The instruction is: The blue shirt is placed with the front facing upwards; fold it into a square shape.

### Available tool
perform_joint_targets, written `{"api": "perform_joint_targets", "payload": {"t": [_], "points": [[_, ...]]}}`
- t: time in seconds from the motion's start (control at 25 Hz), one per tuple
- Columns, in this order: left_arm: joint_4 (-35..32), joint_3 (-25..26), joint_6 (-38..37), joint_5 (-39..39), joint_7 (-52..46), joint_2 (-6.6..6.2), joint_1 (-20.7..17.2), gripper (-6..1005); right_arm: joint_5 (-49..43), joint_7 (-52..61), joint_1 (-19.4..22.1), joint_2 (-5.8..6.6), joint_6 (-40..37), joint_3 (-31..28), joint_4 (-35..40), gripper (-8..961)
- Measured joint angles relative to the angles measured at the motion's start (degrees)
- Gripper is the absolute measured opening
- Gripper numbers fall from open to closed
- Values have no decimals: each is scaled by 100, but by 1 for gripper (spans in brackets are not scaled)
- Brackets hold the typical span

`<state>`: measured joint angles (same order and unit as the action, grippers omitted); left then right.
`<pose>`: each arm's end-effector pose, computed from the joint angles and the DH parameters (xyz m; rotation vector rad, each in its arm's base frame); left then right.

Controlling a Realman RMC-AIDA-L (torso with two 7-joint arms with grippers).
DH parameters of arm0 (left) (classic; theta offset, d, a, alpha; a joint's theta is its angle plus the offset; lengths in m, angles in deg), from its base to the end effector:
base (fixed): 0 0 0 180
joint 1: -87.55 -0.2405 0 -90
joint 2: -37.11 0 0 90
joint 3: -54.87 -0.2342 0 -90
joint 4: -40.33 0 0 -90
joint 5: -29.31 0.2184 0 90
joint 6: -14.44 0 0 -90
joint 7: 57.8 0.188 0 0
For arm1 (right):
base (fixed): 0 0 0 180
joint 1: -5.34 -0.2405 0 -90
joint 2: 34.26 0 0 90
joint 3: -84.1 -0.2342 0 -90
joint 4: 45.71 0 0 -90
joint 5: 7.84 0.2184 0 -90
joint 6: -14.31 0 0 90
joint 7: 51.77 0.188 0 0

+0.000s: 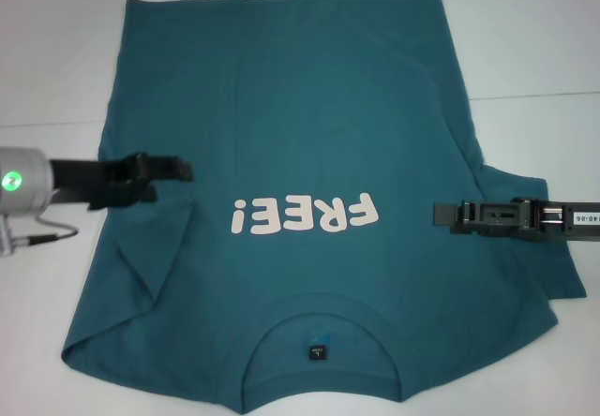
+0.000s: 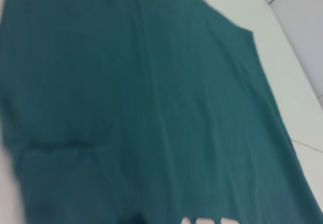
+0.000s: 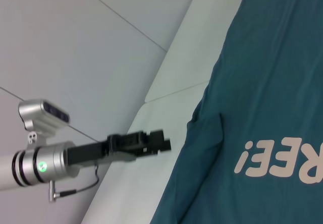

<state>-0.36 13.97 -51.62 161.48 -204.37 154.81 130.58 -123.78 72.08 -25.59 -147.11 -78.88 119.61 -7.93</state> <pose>-0.2310 0.4410 -0.0110 -2.0543 -1.7325 -0.4870 0.2498 0.3522 0.0227 -2.4131 1.6421 0.8073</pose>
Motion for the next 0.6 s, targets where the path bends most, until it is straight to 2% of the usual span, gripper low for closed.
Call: {"api": "perform_joint_targets", "payload": {"t": [0.28, 0.52, 0.6], "points": [[-412, 21, -673, 7, -589, -12, -522, 698, 0, 35, -15, 22, -17, 2, 0, 868], [-382, 66, -897, 8, -625, -2, -731, 873, -1, 53, -46, 55, -21, 34, 0, 868], [-377, 93, -928, 8, -626, 16, -783, 873, -5, 60, -50, 60, -22, 37, 0, 867]]}}
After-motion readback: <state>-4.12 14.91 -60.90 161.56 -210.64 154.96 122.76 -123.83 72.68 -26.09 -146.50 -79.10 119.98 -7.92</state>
